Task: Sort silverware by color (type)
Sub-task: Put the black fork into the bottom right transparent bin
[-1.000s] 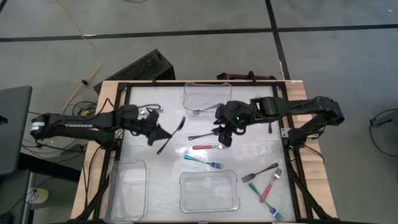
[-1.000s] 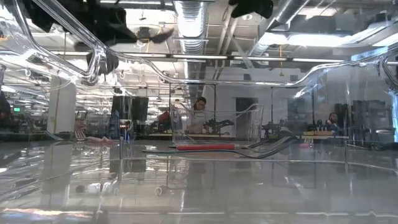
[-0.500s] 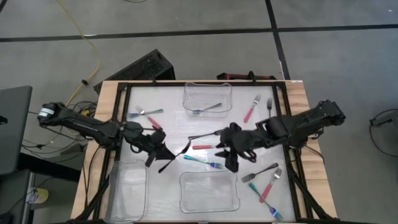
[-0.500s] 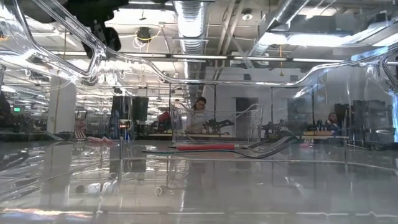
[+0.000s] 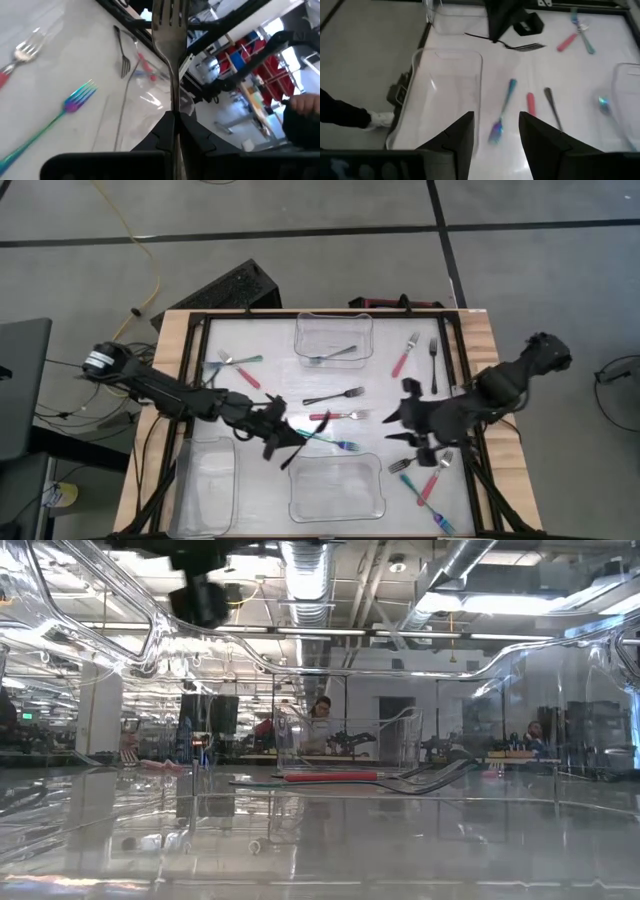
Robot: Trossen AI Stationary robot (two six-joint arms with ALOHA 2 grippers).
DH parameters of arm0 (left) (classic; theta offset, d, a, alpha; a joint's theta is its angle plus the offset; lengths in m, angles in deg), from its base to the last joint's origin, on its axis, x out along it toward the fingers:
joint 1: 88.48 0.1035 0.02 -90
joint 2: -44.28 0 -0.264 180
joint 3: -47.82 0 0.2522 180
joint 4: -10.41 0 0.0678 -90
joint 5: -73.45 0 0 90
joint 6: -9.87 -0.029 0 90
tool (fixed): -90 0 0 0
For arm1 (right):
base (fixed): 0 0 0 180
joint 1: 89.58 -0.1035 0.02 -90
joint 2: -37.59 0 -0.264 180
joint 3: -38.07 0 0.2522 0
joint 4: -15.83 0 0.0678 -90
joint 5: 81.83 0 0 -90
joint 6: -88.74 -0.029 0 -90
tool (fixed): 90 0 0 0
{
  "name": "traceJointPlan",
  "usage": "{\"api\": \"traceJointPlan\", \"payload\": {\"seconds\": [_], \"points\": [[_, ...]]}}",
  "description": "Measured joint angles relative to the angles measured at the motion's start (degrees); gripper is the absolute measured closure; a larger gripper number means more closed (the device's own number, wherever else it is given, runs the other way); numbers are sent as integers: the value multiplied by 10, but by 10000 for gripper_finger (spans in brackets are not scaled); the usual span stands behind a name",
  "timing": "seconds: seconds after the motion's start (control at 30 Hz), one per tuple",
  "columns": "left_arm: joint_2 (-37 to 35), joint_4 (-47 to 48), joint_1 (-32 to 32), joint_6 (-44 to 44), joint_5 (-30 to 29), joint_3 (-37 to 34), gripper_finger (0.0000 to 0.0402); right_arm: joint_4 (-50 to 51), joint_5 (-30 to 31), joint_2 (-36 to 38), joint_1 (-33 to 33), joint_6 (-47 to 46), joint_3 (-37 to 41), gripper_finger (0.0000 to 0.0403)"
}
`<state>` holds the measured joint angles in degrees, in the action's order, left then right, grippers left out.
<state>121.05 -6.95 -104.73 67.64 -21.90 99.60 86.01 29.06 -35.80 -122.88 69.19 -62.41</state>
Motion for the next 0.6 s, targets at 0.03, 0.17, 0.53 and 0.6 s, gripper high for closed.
{"api": "traceJointPlan", "payload": {"seconds": [0.03,0.17,0.53,0.6], "points": [[16,10,0,-7,3,21,401,13,8,8,-7,0,0,226],[76,75,0,-38,26,114,401,55,20,36,-26,1,0,226],[247,206,-23,-102,85,335,401,126,22,76,-56,1,0,226],[276,232,-24,-116,114,364,401,126,22,81,-60,1,0,226]]}}
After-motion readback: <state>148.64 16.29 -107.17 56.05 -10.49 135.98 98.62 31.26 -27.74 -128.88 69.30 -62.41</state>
